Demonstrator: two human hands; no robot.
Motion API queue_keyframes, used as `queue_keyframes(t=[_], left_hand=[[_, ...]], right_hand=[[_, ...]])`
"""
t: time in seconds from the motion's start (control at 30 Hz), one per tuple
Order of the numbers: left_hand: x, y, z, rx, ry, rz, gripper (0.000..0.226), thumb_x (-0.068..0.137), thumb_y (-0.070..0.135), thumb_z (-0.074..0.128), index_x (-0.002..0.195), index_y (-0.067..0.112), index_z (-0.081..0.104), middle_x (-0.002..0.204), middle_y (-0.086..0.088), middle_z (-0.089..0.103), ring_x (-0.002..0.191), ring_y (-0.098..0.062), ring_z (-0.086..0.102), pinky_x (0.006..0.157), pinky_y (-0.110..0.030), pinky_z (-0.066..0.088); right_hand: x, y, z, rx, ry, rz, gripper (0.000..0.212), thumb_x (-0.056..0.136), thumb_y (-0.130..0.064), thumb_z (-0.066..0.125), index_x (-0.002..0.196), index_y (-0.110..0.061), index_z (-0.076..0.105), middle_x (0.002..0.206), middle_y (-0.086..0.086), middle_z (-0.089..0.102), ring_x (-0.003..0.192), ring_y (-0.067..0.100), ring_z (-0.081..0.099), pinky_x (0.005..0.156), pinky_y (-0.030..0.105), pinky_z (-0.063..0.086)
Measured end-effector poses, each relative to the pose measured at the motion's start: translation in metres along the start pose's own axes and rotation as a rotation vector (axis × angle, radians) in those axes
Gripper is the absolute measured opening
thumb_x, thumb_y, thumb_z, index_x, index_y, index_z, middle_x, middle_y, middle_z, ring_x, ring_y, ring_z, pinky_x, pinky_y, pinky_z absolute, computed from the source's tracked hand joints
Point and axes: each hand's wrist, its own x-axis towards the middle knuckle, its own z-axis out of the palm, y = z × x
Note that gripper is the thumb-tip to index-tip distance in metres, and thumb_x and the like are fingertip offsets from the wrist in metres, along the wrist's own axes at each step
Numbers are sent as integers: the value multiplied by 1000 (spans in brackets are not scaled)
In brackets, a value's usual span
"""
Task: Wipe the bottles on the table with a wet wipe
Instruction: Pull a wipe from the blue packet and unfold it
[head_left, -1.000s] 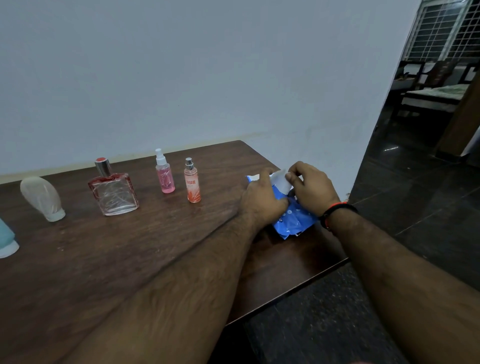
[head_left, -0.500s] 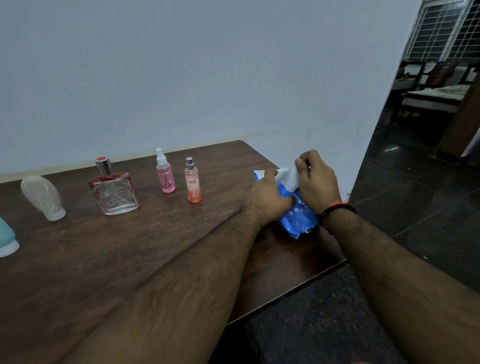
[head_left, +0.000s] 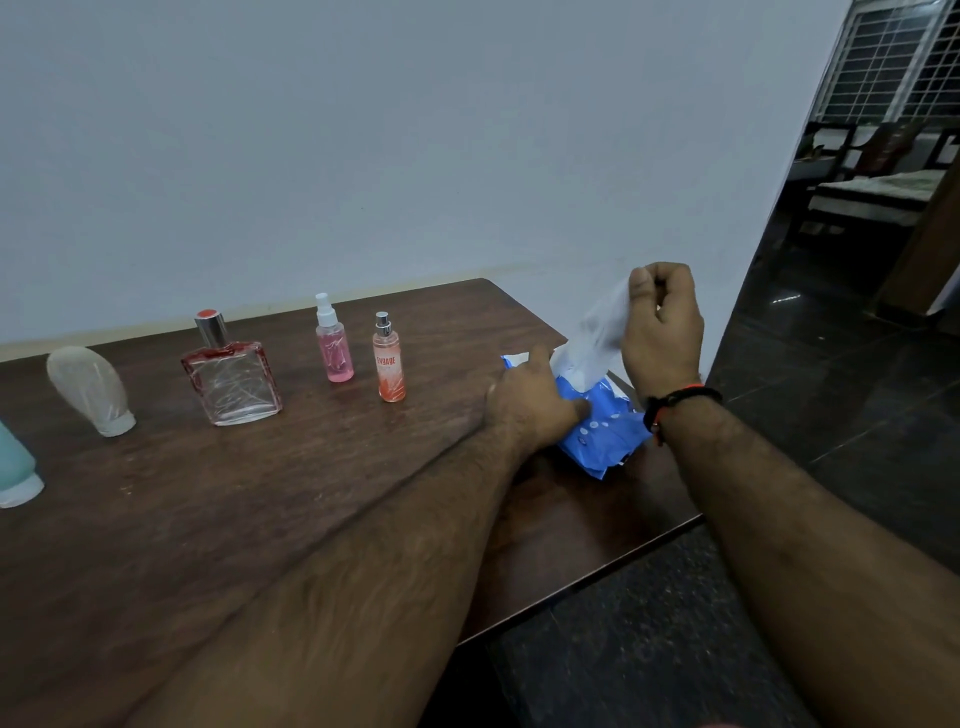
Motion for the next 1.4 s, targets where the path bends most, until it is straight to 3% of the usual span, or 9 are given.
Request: queue_keyframes(t=[0.43,0.6,0.73,0.83,0.97,1.1,1.17,1.3,1.4], left_hand=[[3,2,0,103,-33,-26,70,76,39,70,138,23,41,125,-3,62,114,-27,57,94,-37,46],[3,0,4,62,21,2,59,87,51,58,138,26,46,130,-3,61,119,-27,56,103,-41,42],[-2,-3,0,110,163,161,28,92,49,54,92,21,56,96,-1,63,99,-26,59,89,-40,44],[-11,-10,-17,154,57,221,44,86,58,61,67,24,38,75,9,44,85,-21,53,78,-35,38],[-25,-35,-56,-82,-69,151,38,80,49,69,97,15,68,99,-2,70,88,-16,64,78,-32,52],[-50,-70,-108,-188,-63,-57,33,82,19,73,111,22,57,109,-1,63,90,-15,58,72,-22,45],[-67,-85,-135,-234,-70,-104,46,80,8,69,119,23,53,105,6,63,88,-7,59,70,-16,46],[-107,-117,-188,-648,-253,-56,75,63,-9,67,132,17,51,125,-7,65,114,-23,64,84,-32,57],[-135,-135,-220,-815,-416,-19,66,73,-8,70,135,4,52,133,-17,61,123,-29,59,97,-37,52]], right_hand=[[21,-55,-4,249,273,-32,9,101,-22,47,93,-17,47,75,-18,49,65,-14,47,69,8,40],[25,-85,-4,329,243,-78,16,101,-19,47,86,-24,47,74,-17,48,64,-12,46,70,10,40],[17,-92,4,389,99,-14,16,101,-24,48,85,-25,49,69,-13,44,62,-1,41,67,21,39],[5,-96,15,413,-59,46,15,100,-28,50,86,-25,51,66,-9,41,62,7,37,63,26,36],[-16,-101,35,431,-187,95,16,100,-31,50,86,-24,54,63,-9,45,59,8,40,60,28,40],[-39,-110,60,472,-294,147,15,100,-33,51,88,-24,55,74,-2,53,68,15,48,65,33,45],[-52,-115,74,509,-356,186,16,100,-33,52,88,-23,56,67,-9,54,60,11,49,56,29,45],[-84,-127,102,517,-481,221,17,101,-34,50,89,-23,56,51,-19,46,45,0,41,46,21,40],[-108,-137,122,509,-545,219,17,101,-33,50,88,-25,57,59,-17,50,51,-1,44,50,20,39]])
